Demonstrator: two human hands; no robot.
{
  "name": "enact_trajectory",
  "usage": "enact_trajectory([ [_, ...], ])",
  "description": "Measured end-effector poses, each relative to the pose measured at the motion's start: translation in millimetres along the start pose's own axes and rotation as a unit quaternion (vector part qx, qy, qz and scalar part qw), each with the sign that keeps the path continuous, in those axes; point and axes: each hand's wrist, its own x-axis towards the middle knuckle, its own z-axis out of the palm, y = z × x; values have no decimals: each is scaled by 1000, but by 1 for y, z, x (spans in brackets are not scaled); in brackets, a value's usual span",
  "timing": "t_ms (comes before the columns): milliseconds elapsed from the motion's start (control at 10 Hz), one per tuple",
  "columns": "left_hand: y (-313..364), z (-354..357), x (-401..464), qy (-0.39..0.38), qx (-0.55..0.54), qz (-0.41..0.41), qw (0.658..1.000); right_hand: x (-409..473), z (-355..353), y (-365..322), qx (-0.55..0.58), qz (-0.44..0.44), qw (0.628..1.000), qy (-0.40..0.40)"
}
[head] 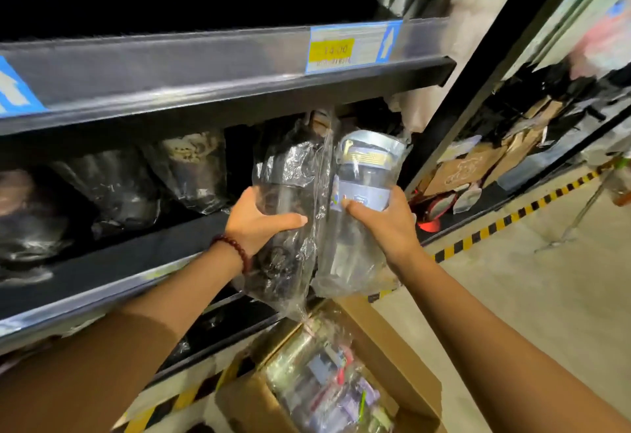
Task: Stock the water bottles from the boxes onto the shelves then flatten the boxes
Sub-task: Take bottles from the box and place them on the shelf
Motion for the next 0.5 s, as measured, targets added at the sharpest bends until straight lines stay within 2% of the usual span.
enact_trajectory([
  [100, -1, 11, 12, 34, -20, 7, 999, 27, -4, 2, -1, -6, 999, -31],
  [300, 9, 10, 31, 107, -37, -39, 993, 74, -3, -17, -4, -52, 996, -69],
  [400, 22, 10, 44, 124, -103, -84, 983, 93, 7, -30, -5, -62, 996, -61],
  [500, 41, 15, 59, 107, -146, -84, 980, 111, 13, -43, 13, -69, 997, -44],
])
